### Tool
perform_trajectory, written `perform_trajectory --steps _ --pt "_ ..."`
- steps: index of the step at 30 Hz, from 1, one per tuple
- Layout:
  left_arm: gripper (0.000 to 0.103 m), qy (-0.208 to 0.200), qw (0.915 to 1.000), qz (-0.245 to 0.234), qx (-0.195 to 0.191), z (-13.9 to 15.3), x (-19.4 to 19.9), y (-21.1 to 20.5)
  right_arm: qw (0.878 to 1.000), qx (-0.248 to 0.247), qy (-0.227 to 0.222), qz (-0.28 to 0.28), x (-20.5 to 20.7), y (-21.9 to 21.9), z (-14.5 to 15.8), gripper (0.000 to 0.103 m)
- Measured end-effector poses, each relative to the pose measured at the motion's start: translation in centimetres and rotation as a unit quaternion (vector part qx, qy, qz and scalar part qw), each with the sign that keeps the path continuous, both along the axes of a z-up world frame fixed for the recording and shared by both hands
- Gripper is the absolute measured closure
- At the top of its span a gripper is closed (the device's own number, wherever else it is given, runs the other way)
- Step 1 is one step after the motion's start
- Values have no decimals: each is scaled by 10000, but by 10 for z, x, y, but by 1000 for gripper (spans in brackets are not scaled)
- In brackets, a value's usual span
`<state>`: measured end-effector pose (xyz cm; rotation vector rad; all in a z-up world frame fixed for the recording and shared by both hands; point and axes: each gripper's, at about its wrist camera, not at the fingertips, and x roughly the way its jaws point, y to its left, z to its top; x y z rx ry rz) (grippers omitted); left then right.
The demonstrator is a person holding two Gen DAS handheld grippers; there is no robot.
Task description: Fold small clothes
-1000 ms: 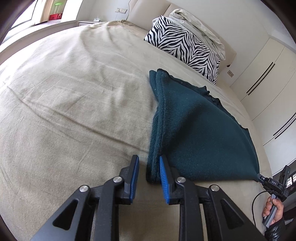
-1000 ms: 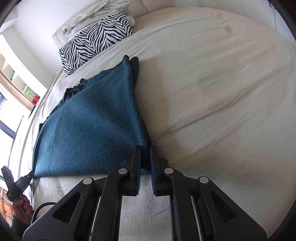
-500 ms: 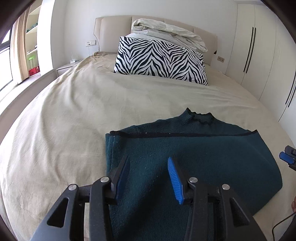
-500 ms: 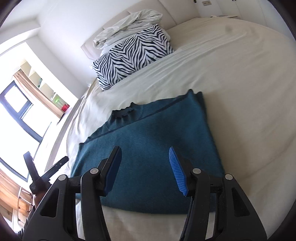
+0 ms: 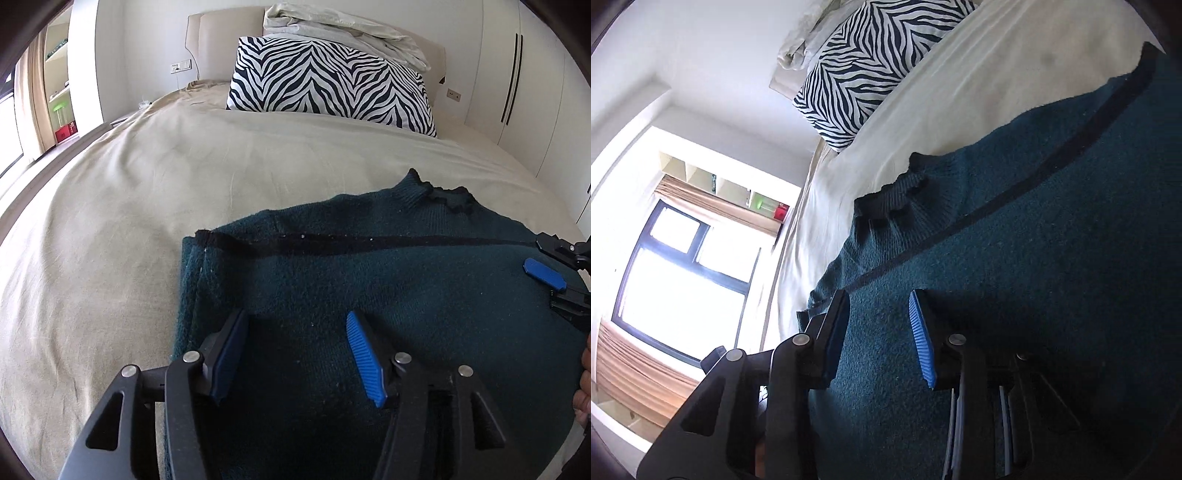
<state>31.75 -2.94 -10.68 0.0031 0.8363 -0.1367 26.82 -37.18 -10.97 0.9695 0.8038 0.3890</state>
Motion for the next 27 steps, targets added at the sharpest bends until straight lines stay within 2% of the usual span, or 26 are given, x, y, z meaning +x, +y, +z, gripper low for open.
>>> perform_trajectory --steps 3,5,6,7,9,10,11,14,17,18,19,22,25,27 --pt "43 -20 10000 0 -20 0 -1 0 9976 -241 67 -652 -15 -43 2 72" --pt "43 -24 10000 -2 -20 -1 -2 0 9942 0 94 -1070 -26 -75 -2 73" --pt "43 -25 10000 -4 -18 -1 -2 0 9911 -33 164 -1321 -31 -87 -1 75" --pt "43 -28 10000 -3 -21 -2 -2 0 9878 -158 205 -1533 -36 -97 3 77" --pt "43 -30 10000 -3 -30 -2 -2 1 9760 -703 469 -2008 -48 -108 16 73" --pt "43 -31 10000 -2 -31 -2 -2 0 9710 -809 565 -2176 -54 -110 21 73" --pt "43 -38 10000 1 -24 -2 -2 0 9715 -678 497 -2216 -63 -118 25 70" --pt "43 -61 10000 11 8 -2 -3 -1 9860 -398 93 -1617 -77 -89 47 70" --pt "43 -64 10000 10 4 -2 -3 -1 9977 -454 -149 -480 -82 -16 66 68" --pt "43 -65 10000 10 6 -2 -3 -1 9990 -413 -157 -114 -81 16 65 64" --pt "43 -66 10000 9 5 -2 -3 -1 9991 -338 -163 221 -83 42 63 56" --pt "43 -71 10000 7 -9 -2 -3 -1 9924 -237 -29 1204 -87 111 44 56" --pt "43 -78 10000 1 -37 -3 -4 1 9881 -545 346 1398 -91 130 15 58" --pt "43 -91 9999 0 -44 -3 -5 1 9920 -164 330 1206 -98 109 3 72"
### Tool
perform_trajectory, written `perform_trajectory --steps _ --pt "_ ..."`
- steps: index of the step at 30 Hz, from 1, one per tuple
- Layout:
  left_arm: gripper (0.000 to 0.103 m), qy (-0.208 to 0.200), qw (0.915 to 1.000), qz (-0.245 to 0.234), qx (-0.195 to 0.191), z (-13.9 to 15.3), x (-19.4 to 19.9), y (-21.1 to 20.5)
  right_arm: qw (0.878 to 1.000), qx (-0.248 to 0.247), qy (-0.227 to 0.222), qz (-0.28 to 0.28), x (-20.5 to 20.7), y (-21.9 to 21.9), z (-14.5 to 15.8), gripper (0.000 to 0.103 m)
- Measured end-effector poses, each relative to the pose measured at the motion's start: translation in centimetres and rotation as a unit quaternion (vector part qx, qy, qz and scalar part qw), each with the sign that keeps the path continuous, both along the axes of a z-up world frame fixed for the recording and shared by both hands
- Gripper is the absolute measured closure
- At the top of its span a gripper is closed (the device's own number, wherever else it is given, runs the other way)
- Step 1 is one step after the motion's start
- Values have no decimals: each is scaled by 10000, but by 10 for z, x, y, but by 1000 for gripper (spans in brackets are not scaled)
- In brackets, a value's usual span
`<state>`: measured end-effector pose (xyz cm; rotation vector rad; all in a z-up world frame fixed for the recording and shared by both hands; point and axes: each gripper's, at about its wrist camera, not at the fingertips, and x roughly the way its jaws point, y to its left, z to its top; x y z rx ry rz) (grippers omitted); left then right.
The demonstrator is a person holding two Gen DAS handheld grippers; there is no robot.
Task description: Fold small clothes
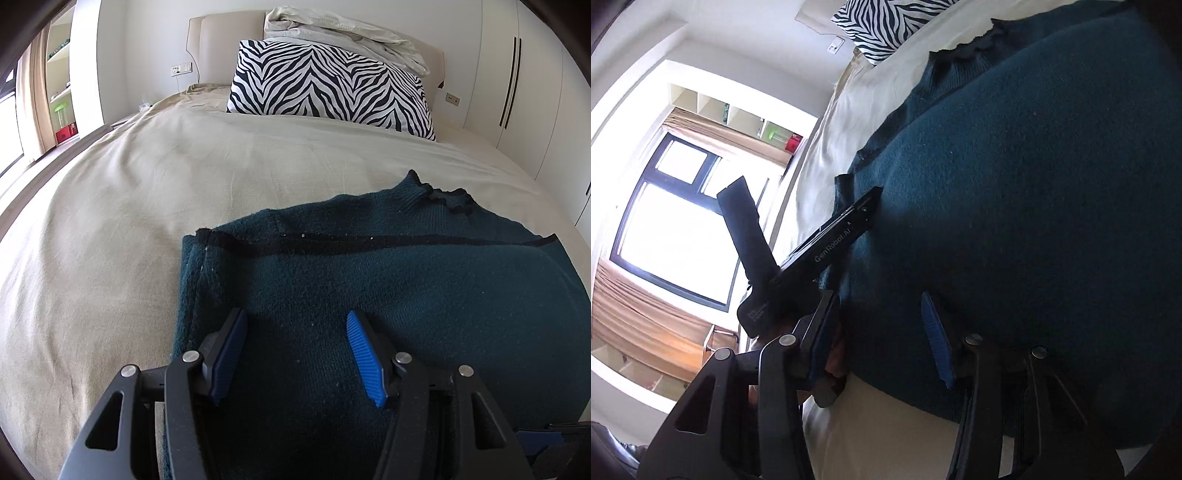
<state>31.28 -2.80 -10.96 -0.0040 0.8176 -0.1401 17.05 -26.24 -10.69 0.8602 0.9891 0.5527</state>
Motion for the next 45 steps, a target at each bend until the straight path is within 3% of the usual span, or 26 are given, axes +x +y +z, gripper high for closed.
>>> perform_trajectory --steps 6,10,14,16,17,19,21,24,27,29,32,35,38,43,45 --pt "43 -14 10000 -3 -29 0 0 1 9892 421 -70 -1400 -42 -109 -6 72" --pt "43 -19 10000 -4 -47 0 0 2 9668 618 -122 -2476 -80 -187 -10 73" --pt "44 59 9996 21 -260 6 -2 7 9470 588 -13 -3159 -112 -221 -6 71" --pt "44 188 9991 198 -328 16 -14 10 9446 436 20 -3254 -124 -222 2 68" --pt "44 187 9986 256 -425 23 -26 9 9448 519 -24 -3235 -128 -221 6 62" --pt "43 138 9967 42 -800 36 -53 -2 9480 719 -156 -3095 -134 -209 14 57" --pt "41 145 9955 -282 -890 40 -76 -25 9599 778 -246 -2681 -131 -177 23 57" --pt "41 441 9936 -547 -879 25 -93 -48 9758 630 -159 -2088 -107 -130 26 57" --pt "45 483 9927 -436 -1013 13 -100 -35 9789 532 76 -1972 -99 -126 12 57" --pt "45 521 9902 -390 -1233 15 -102 -18 9702 700 147 -2314 -107 -149 -1 59" --pt "46 534 9861 -362 -1533 13 -105 8 9470 1116 9 -3012 -136 -198 -12 60" --pt "47 527 9789 -353 -1941 9 -111 29 9268 1120 -155 -3582 -169 -233 -10 60" --pt "47 502 9763 -293 -2083 9 -117 39 9100 994 -105 -4024 -198 -255 -5 59" --pt "47 500 9777 -47 -2037 17 -135 49 8968 905 -125 -4328 -234 -268 8 59" --pt "37 365 9815 163 -1874 27 -146 51 8985 763 -123 -4320 -244 -265 16 51"
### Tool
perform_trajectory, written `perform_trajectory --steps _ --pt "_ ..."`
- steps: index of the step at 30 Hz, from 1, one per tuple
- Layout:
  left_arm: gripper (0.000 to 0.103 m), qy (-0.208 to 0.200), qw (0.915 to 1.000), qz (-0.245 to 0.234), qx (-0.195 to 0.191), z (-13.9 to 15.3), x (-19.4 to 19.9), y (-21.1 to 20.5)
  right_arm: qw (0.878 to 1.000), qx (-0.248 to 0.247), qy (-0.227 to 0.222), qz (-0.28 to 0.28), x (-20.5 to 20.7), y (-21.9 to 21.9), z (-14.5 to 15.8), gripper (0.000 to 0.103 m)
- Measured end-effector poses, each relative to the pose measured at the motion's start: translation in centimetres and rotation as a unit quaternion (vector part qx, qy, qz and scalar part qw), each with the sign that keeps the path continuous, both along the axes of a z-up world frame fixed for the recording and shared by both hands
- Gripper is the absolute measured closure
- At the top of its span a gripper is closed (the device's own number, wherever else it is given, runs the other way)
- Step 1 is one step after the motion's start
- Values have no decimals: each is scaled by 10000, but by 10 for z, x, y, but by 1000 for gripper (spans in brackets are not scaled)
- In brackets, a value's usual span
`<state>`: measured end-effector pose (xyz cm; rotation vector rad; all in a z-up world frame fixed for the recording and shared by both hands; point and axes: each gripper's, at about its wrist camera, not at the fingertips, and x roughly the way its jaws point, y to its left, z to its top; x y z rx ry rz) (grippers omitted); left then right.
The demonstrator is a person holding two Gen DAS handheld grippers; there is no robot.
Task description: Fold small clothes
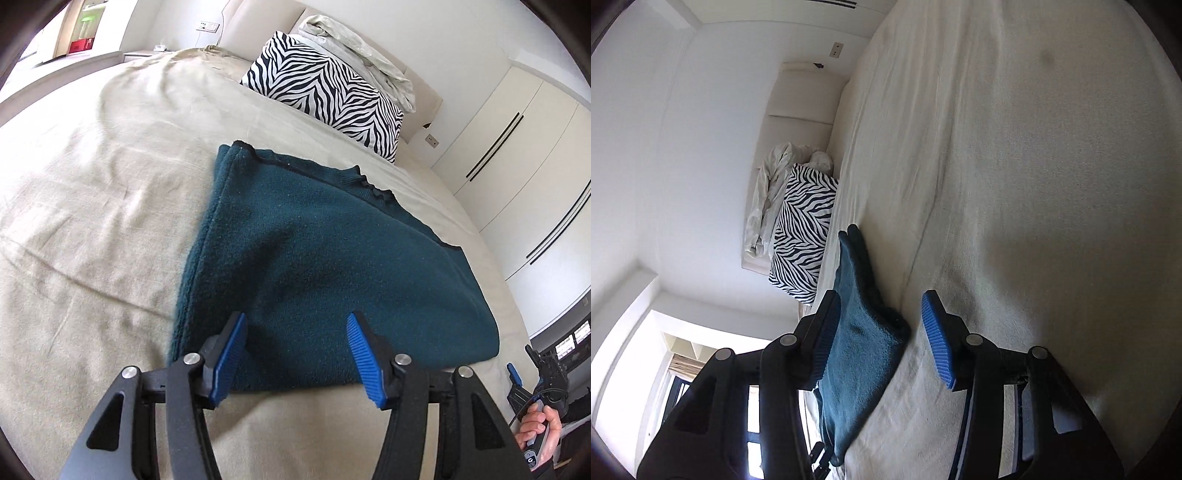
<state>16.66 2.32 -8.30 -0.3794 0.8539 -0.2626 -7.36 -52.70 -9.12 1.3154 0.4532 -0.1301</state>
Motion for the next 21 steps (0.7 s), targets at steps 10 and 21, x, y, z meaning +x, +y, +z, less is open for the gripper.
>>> perform_trajectory --steps 10,21 --pt "29 -214 9995 -237 -26 24 14 -30 9956 32 328 883 43 59 11 42" --pt "29 -26 9965 -836 69 14 79 -112 9957 410 621 552 94 74 -14 42"
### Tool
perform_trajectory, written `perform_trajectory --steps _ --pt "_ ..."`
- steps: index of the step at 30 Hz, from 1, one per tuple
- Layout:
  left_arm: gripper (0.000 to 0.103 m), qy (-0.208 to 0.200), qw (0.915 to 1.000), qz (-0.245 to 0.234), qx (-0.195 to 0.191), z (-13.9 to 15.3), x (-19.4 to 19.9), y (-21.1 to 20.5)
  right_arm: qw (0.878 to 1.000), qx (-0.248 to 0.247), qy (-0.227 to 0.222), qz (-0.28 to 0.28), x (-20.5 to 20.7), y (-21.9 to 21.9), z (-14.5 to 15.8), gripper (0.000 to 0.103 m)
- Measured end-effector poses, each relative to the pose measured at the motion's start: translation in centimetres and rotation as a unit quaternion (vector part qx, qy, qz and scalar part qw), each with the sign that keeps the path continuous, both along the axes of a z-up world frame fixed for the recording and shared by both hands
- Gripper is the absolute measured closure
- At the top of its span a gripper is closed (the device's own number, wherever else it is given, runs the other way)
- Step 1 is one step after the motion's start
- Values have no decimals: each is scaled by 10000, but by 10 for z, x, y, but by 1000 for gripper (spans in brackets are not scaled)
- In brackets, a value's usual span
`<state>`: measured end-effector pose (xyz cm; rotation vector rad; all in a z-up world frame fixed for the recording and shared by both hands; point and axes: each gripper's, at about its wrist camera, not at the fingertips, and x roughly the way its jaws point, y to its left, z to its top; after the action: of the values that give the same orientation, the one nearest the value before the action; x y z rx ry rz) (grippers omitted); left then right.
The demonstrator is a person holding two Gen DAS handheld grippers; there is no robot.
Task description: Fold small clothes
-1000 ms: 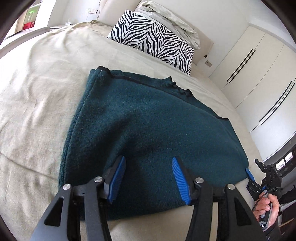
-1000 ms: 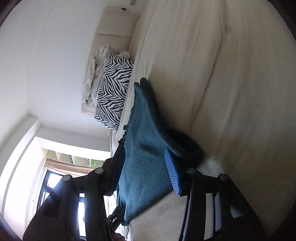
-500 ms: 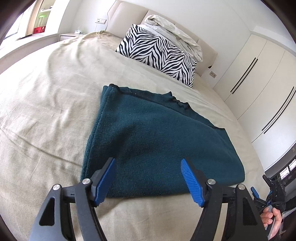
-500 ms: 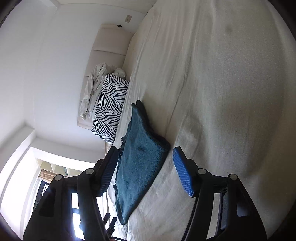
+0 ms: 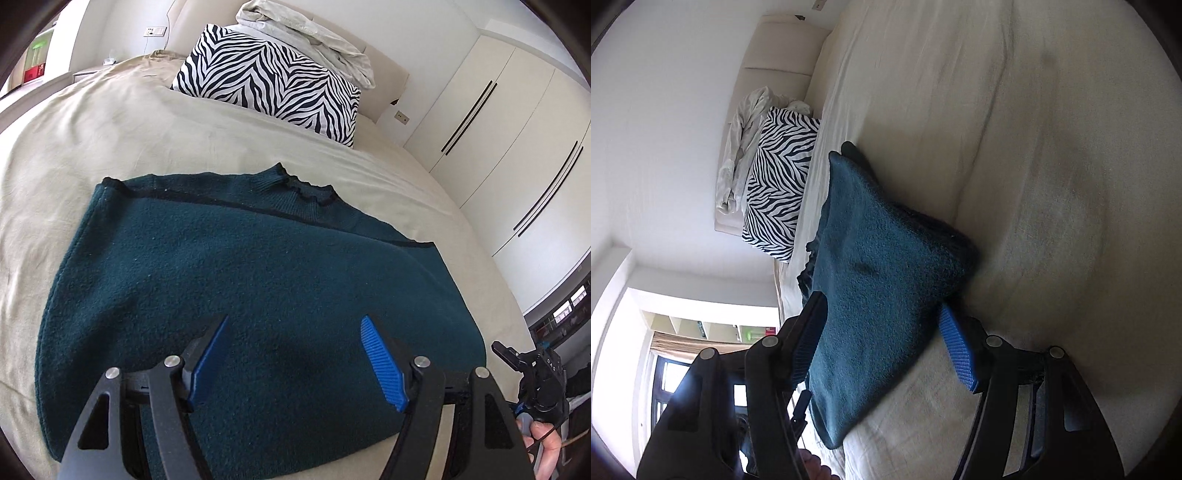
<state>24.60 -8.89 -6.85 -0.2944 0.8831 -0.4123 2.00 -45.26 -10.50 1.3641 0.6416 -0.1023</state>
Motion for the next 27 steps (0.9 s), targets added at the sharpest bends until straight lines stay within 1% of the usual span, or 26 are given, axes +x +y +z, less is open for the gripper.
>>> perform_trajectory --steps 3,6,8,10,11,13,16,19,22,24,25,27 --pt "29 77 9999 -116 -17 -7 12 -18 10000 36 -38 -71 4 -3 0 42" --pt "30 268 9993 -224 100 -21 25 -29 9997 16 -162 -187 1 -3 0 42" --pt "29 208 9994 -267 108 -28 27 -31 9993 -118 -171 -298 -5 -4 2 42" --pt "29 194 9993 -328 61 -31 27 -29 9974 -565 162 -423 -15 -6 5 46" --pt "29 192 9992 -356 33 -33 27 -28 9959 -679 285 -521 -21 -8 5 46" --pt "30 219 9990 -379 -45 -36 29 -25 9948 -692 354 -651 -28 -12 4 47" --pt "30 267 9991 -321 -111 -37 30 -24 9951 -720 458 -504 -20 -13 1 44" --pt "30 236 9992 -331 46 -37 28 -29 9975 -506 257 -415 -6 -12 -2 44" --pt "30 247 9991 -337 -14 -38 29 -27 9989 -372 3 -279 12 -9 -2 43" --pt "30 274 9990 -344 -93 -38 30 -25 9987 -256 -155 -413 17 -11 -6 43" --pt "30 286 9989 -348 -128 -38 29 -23 9982 -109 -294 -507 18 -14 -9 43" --pt "30 322 9986 -339 -226 -38 30 -20 9967 108 -425 -677 21 -17 -11 43"
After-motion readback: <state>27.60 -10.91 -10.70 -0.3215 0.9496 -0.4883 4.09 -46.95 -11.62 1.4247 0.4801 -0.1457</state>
